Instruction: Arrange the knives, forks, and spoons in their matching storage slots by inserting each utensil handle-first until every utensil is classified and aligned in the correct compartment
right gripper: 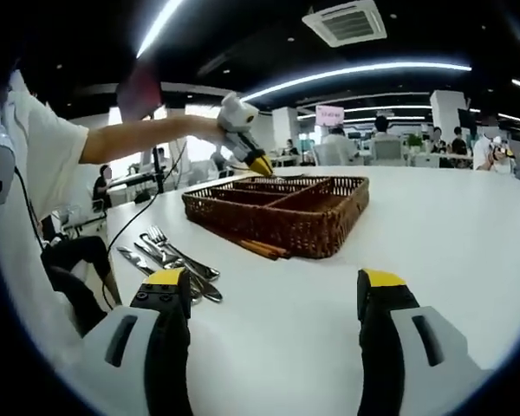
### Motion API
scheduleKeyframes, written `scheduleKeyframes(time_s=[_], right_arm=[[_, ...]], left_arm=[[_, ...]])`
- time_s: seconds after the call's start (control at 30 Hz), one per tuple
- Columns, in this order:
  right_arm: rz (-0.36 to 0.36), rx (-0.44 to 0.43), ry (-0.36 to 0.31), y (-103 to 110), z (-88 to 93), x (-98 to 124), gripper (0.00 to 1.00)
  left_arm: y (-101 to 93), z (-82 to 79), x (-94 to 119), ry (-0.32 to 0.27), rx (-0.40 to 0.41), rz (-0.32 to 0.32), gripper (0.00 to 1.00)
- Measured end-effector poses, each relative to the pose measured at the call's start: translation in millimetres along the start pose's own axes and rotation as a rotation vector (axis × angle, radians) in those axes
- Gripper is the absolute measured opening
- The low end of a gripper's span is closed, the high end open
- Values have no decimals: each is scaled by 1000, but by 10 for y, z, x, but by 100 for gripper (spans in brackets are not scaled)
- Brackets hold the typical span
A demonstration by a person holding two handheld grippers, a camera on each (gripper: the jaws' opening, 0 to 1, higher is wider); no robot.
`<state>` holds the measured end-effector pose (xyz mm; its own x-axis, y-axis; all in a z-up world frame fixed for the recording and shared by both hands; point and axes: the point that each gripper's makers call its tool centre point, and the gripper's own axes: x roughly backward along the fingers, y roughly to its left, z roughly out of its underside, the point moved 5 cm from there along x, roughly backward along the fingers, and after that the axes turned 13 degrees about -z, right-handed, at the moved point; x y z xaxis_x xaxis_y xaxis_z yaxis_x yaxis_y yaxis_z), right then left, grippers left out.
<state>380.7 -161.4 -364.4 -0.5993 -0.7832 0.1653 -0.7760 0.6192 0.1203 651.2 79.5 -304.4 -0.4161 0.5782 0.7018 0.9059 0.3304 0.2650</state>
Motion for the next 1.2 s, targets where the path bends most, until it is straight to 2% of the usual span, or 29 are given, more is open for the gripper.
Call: scheduleKeyframes(time_s=[0.1, 0.43, 0.53, 0.83, 1.03, 1.2], right_arm=[[14, 5, 5, -19, 5, 16, 82], [27, -4, 11, -67, 35, 4, 82], [23, 0, 15, -63, 27, -15, 82], [21, -3, 23, -93, 9, -64, 82], [28, 33, 32, -64, -89, -117, 82], [32, 50, 25, -68, -170, -145, 82]], left_arm=[[41, 8, -26, 3, 18, 16, 2], [200, 96, -177, 17, 31, 5, 2], [199, 105, -213, 4, 1, 2, 2], [194, 164, -352, -2, 10, 19, 2], [212, 177, -416, -25, 7, 27, 2], [251, 233, -493, 0, 40, 42, 2]])
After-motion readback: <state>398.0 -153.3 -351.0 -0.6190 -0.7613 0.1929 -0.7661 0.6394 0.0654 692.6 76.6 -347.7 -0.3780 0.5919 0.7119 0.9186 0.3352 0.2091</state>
